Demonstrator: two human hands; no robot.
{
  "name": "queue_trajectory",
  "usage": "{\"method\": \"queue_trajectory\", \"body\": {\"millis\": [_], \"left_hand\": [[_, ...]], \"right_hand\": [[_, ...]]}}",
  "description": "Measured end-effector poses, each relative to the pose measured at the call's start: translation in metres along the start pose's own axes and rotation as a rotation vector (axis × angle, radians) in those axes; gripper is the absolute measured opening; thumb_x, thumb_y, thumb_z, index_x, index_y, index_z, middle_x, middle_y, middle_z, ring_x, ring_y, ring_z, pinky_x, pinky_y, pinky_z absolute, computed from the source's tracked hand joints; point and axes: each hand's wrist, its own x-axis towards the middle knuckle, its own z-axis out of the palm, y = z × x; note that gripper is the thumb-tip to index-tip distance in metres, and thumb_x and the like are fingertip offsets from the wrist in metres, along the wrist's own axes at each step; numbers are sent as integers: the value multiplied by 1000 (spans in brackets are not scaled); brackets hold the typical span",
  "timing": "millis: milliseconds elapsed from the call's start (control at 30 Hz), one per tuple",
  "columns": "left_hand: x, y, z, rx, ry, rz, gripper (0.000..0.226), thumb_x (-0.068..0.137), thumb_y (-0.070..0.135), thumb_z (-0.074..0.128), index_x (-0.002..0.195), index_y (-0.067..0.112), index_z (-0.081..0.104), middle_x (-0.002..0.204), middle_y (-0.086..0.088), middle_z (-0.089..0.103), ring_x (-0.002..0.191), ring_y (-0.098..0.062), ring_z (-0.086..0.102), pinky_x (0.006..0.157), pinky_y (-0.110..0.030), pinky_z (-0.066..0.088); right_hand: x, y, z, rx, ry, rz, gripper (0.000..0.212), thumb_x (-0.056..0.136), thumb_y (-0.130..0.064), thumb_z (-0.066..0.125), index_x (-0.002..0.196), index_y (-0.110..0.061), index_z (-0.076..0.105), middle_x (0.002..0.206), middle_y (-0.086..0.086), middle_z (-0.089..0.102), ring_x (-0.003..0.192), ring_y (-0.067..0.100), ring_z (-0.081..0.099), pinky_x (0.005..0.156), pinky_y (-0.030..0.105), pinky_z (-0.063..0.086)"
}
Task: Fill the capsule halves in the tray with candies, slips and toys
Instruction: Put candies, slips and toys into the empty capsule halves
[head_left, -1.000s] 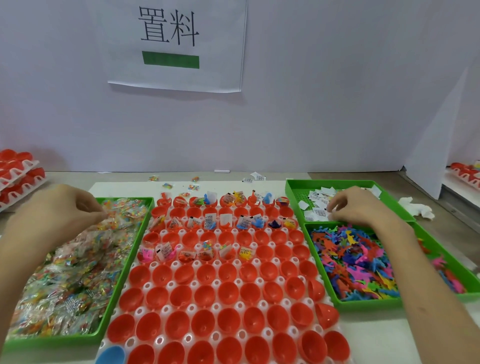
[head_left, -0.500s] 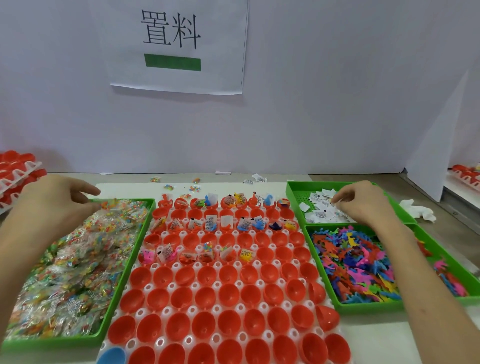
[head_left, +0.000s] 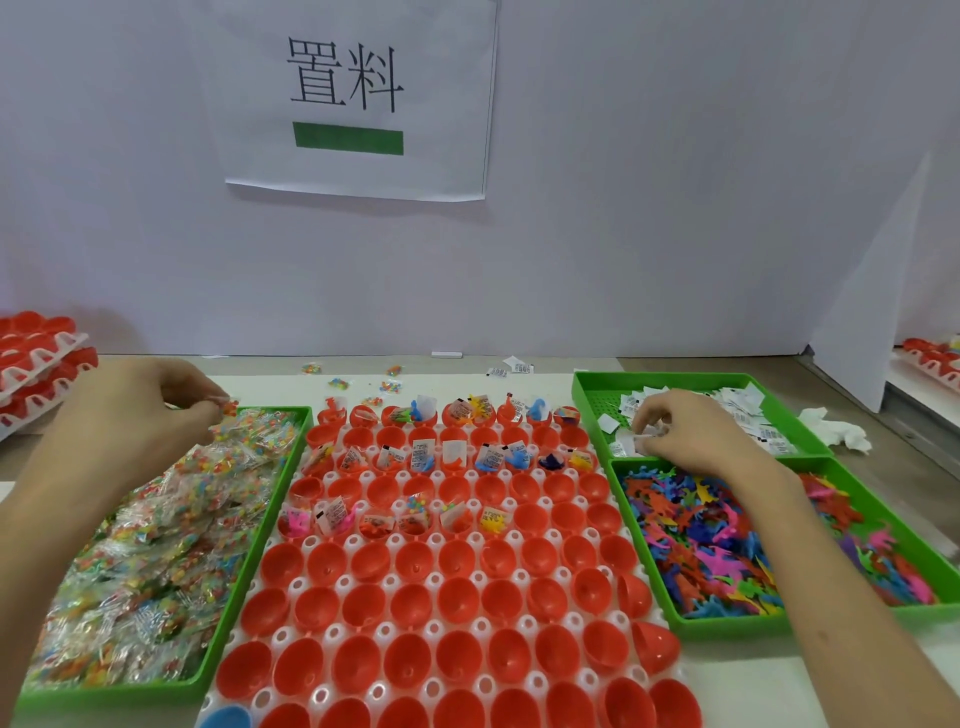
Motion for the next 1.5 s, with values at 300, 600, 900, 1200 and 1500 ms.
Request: {"method": "queue_trajectory", "body": {"millis": [300, 600, 900, 1200, 1500], "left_hand": [[-27, 60, -2, -286, 186, -22, 18, 71, 32, 56, 79, 40, 69, 69, 20, 69, 65, -21, 69, 70, -31, 53], [-58, 112, 17, -952, -175, -142, 16, 94, -1, 59, 88, 8, 70, 79, -17, 76, 68, -21, 73, 64, -23, 61], [-103, 183, -3, -1158, -231, 24, 9, 84, 16, 70, 83, 21, 77, 89, -6, 79, 74, -21, 76, 68, -23, 60], [-116, 238, -10, -1142, -120, 213, 8, 77, 25, 79, 85, 24, 80, 77, 3, 78, 73, -11, 76, 69, -16, 57], [-110, 236, -5, -1270, -188, 191, 18, 71, 26, 81, 89, 28, 80, 87, -1, 79, 86, -18, 76, 76, -21, 59]], "right_hand": [[-1, 3, -8, 114, 150, -32, 26, 80, -11, 80, 68, -27, 62, 79, -12, 64, 79, 9, 61, 63, 23, 40], [-39, -62, -60, 577, 227, -268, 6, 84, -22, 79, 86, -26, 75, 81, -7, 77, 79, 8, 73, 78, 27, 53], [-117, -144, -103, 918, 198, -734, 16, 72, -39, 83, 80, -30, 74, 80, -1, 74, 74, 15, 72, 68, 22, 58], [-138, -151, -114, 1087, 265, -763, 29, 68, -57, 81, 82, -33, 73, 80, -7, 71, 74, 10, 68, 70, 20, 55], [-137, -158, -108, 1145, 367, -690, 11, 73, -35, 76, 83, -33, 71, 85, -4, 74, 84, 16, 73, 73, 23, 58]]}}
